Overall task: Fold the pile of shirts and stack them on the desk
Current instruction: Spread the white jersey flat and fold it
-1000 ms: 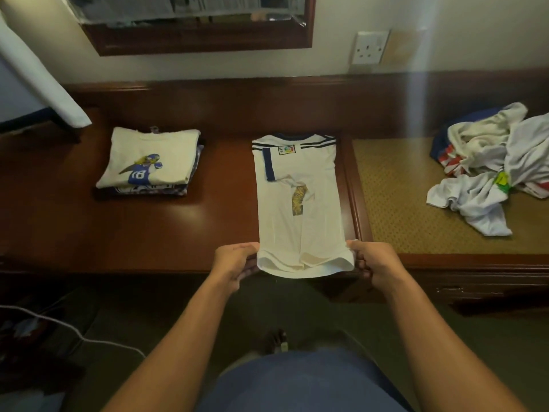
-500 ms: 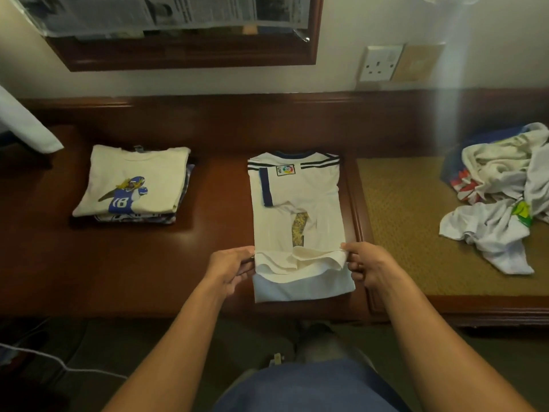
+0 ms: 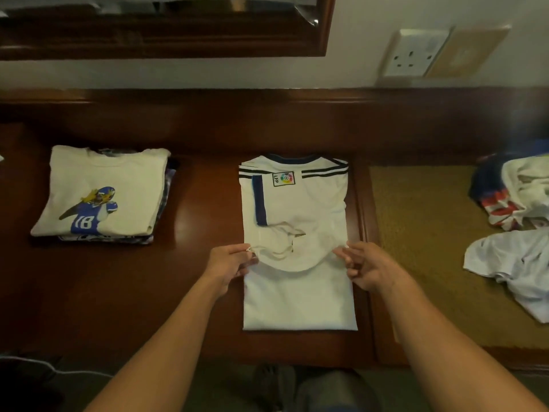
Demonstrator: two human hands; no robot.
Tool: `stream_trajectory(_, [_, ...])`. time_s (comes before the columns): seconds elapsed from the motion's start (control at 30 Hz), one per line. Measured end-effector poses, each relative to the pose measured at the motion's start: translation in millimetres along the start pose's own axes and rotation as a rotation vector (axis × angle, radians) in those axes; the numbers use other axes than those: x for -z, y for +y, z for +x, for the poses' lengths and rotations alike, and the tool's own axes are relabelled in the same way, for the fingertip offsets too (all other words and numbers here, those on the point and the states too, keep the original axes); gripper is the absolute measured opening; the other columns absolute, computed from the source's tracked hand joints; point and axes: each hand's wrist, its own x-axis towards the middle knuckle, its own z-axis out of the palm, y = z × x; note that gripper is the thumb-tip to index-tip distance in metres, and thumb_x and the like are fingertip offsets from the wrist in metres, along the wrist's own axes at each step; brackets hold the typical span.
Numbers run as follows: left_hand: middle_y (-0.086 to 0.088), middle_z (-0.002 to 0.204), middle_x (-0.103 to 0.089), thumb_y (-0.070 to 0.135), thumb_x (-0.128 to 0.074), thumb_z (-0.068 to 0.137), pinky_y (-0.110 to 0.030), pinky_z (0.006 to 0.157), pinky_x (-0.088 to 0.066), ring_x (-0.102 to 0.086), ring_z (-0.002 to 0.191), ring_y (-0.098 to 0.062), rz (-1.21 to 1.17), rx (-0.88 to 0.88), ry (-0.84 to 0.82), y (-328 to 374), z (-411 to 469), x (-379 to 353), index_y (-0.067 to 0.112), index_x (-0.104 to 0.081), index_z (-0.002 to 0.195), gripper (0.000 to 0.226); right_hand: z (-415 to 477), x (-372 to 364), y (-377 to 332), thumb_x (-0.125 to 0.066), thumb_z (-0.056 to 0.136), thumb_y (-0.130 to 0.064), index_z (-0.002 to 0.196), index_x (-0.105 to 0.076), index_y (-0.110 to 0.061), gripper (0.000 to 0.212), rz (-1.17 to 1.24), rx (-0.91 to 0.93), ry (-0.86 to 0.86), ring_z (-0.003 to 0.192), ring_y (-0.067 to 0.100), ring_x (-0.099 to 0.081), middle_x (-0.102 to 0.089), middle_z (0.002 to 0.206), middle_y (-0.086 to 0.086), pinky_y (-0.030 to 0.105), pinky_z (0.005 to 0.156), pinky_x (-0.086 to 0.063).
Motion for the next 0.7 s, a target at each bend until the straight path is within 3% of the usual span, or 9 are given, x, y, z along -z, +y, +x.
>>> stream_trajectory(0.1, [-0.007, 0.084, -0.075, 0.003, -0.071, 0.09, -0.024, 0.055, -0.05, -0.068, 0.065, -0.016, 0.182, -0.079, 0.029, -8.1, 21.7, -4.5, 0.009, -0.071, 0.113, 0.024, 24.1, 0.5, 0.3, -0.057, 0.099, -0.011, 0.119, -0.058, -0.003, 0.022, -0.009, 0.047, 0.02, 0.043, 0.009, -0.051, -0.076, 0.09, 0.011, 0.019, 0.035, -0.03])
stream_trajectory(0.17, [-0.003, 0.084, -0.073, 0.009, -0.073, 0.09, -0.025, 0.067, -0.057, -0.065, 0.068, -0.012, 0.308, -0.152, 0.074, -14.7, 33.6, -4.4, 0.012, -0.073, 0.111, 0.021, 32.1, 1.7, 3.4, -0.064, 0.095, -0.006, 0.121, -0.061, 0.0, 0.027, -0.075, 0.129, 0.076, 0.045, 0.008, -0.055, -0.075, 0.082, 0.006, 0.02, 0.035, -0.031])
stream_trajectory(0.23, [-0.002, 0.093, -0.076, 0.02, -0.077, 0.089, -0.035, 0.085, -0.06, -0.069, 0.082, -0.013, 0.379, -0.203, 0.117, -21.9, 44.2, -3.0, 0.013, -0.076, 0.112, 0.024, 34.1, 3.3, 7.1, -0.072, 0.088, -0.007, 0.117, -0.067, -0.004, 0.029, -0.172, 0.232, 0.146, 0.049, 0.011, -0.058, -0.075, 0.092, 0.008, 0.022, 0.038, -0.034])
stream_trajectory(0.4, [0.004, 0.081, -0.075, 0.029, -0.078, 0.088, -0.037, 0.078, -0.057, -0.065, 0.073, -0.013, 0.423, -0.257, 0.214, -26.7, 52.4, -9.3, 0.017, -0.08, 0.097, 0.015, 25.8, 0.5, 17.3, -0.07, 0.092, -0.015, 0.125, -0.066, -0.028, 0.036, -0.469, 0.551, 0.176, 0.058, 0.008, -0.065, -0.074, 0.102, -0.006, 0.022, 0.058, -0.047])
stream_trajectory(0.5, [0.005, 0.082, -0.073, 0.031, -0.078, 0.088, -0.032, 0.076, -0.056, -0.067, 0.077, -0.016, 0.467, -0.247, 0.272, -26.5, 50.1, -14.2, 0.017, -0.078, 0.096, 0.016, 26.0, 0.6, 23.7, -0.07, 0.092, -0.017, 0.129, -0.066, -0.031, 0.04, -0.726, 0.671, 0.165, 0.088, 0.008, -0.07, -0.067, 0.124, -0.014, 0.027, 0.082, -0.059])
stream_trajectory(0.57, [0.003, 0.083, -0.072, 0.029, -0.078, 0.088, -0.029, 0.075, -0.053, -0.067, 0.079, -0.018, 0.501, -0.259, 0.301, -28.8, 46.5, -16.6, 0.016, -0.077, 0.098, 0.017, 26.4, 1.6, 26.7, -0.069, 0.093, -0.017, 0.133, -0.065, -0.029, 0.042, -0.841, 0.71, 0.181, 0.114, 0.014, -0.065, -0.063, 0.135, -0.01, 0.03, 0.102, -0.051])
stream_trajectory(0.7, [-0.001, 0.091, -0.071, 0.026, -0.077, 0.088, -0.032, 0.08, -0.055, -0.067, 0.086, -0.021, 0.545, -0.24, 0.287, -34.8, 34.1, -16.3, 0.016, -0.071, 0.104, 0.02, 20.1, 3.3, 34.8, -0.065, 0.095, -0.014, 0.14, -0.06, -0.027, 0.047, -1.014, 0.768, 0.173, 0.132, 0.017, -0.054, -0.056, 0.145, -0.005, 0.024, 0.105, -0.039])
